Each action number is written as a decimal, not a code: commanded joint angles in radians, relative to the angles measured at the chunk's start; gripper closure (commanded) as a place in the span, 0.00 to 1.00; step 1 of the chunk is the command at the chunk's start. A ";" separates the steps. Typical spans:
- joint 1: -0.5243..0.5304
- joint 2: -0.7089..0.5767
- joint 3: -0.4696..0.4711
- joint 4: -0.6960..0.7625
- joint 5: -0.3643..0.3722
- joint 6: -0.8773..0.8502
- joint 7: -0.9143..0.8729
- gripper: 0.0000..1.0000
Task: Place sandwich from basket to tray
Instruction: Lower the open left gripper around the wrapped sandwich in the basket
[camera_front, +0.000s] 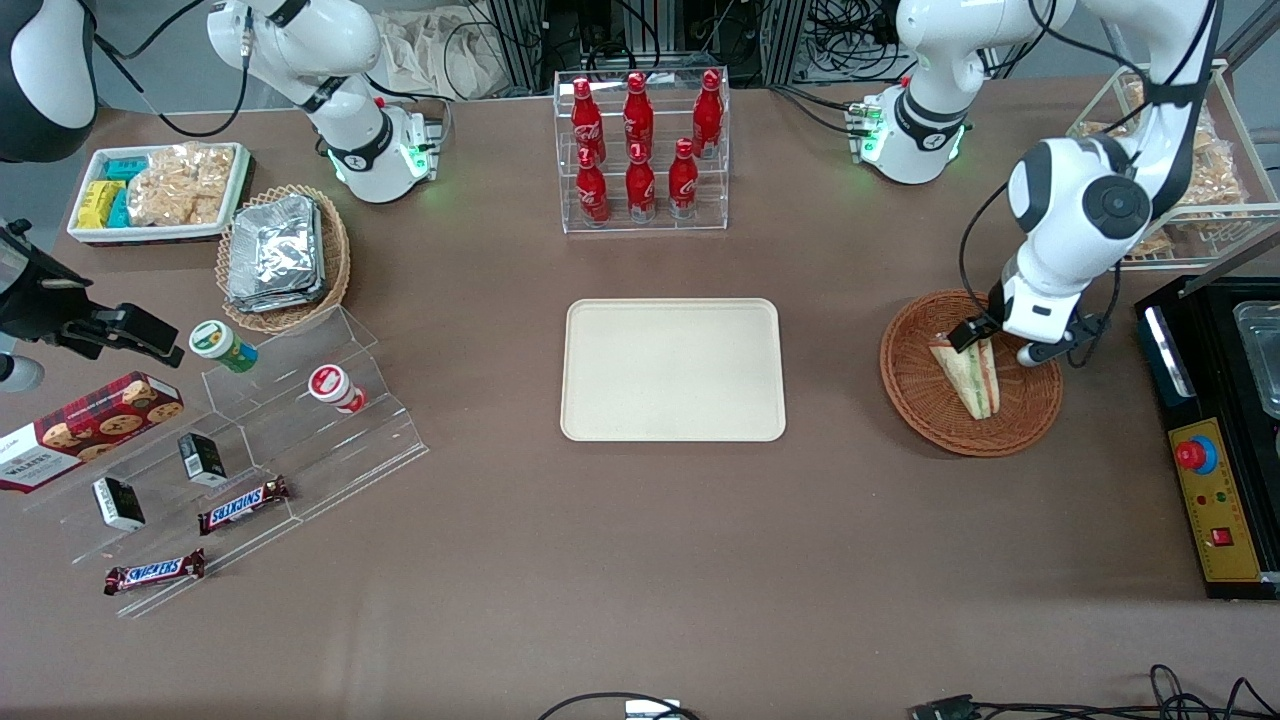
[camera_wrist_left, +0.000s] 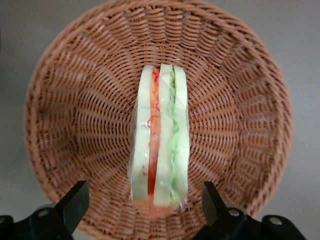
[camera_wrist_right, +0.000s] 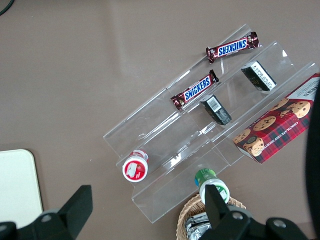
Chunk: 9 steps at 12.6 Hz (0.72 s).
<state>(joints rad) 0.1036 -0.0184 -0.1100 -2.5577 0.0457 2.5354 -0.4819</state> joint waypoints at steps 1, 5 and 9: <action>0.001 0.061 0.012 -0.001 0.016 0.065 -0.017 0.02; 0.001 0.080 0.012 -0.006 0.016 0.085 -0.017 0.83; 0.001 0.051 0.013 -0.002 0.016 0.065 -0.006 1.00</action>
<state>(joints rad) 0.1035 0.0631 -0.0996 -2.5562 0.0457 2.6027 -0.4819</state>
